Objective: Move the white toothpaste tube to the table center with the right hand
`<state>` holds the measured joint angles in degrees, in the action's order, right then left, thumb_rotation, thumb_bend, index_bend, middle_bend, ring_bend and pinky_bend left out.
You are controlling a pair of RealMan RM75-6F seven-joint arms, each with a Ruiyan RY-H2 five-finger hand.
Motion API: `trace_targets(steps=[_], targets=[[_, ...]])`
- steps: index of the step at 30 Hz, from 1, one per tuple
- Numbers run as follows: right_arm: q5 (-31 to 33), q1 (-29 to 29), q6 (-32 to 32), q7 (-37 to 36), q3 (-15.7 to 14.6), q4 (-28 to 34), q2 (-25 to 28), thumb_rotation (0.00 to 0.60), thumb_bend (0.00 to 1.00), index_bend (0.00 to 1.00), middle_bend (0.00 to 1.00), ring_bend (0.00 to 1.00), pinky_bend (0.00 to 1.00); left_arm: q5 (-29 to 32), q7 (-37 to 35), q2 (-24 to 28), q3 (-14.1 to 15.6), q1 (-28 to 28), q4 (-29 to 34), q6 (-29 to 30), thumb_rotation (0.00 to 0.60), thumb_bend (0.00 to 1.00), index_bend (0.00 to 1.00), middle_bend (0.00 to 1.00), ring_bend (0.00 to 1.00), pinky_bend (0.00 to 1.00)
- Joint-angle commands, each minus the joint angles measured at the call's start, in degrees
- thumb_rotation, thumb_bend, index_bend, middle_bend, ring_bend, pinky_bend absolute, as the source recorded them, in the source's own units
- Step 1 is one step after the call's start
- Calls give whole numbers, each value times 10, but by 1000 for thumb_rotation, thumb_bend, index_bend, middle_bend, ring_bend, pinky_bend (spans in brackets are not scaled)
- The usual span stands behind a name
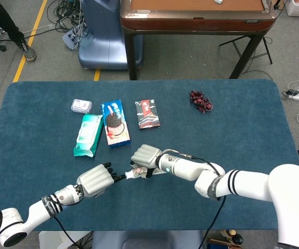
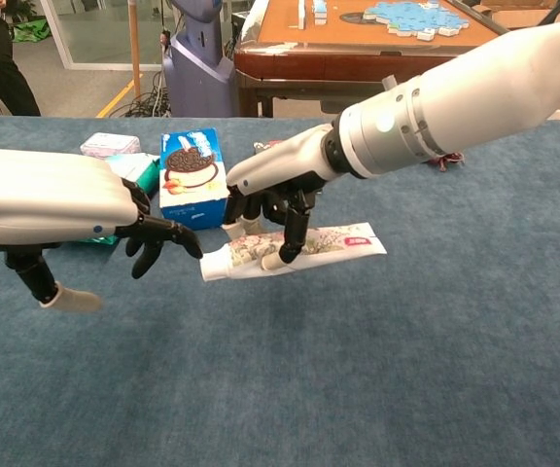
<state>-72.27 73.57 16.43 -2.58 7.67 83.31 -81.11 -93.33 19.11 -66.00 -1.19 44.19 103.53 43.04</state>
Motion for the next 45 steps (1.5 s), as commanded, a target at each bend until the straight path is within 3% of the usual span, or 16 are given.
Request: trace_targets(steps=[1, 20, 45], targets=[[6, 2, 3, 4, -2, 1, -2, 600, 976, 912, 785, 762, 492, 3, 2, -2, 1, 2, -1, -1, 600, 242, 138, 438, 385, 233], [16, -1, 25, 6, -9, 15, 2, 600, 1000, 962, 810, 787, 503, 28, 37, -10, 16, 11, -11, -5, 600, 242, 145, 439, 385, 233], [-21, -20, 53, -27, 0, 15, 1, 600, 1000, 1000, 861, 833, 521, 58, 56, -22, 30, 19, -14, -13, 600, 242, 155, 439, 385, 233]])
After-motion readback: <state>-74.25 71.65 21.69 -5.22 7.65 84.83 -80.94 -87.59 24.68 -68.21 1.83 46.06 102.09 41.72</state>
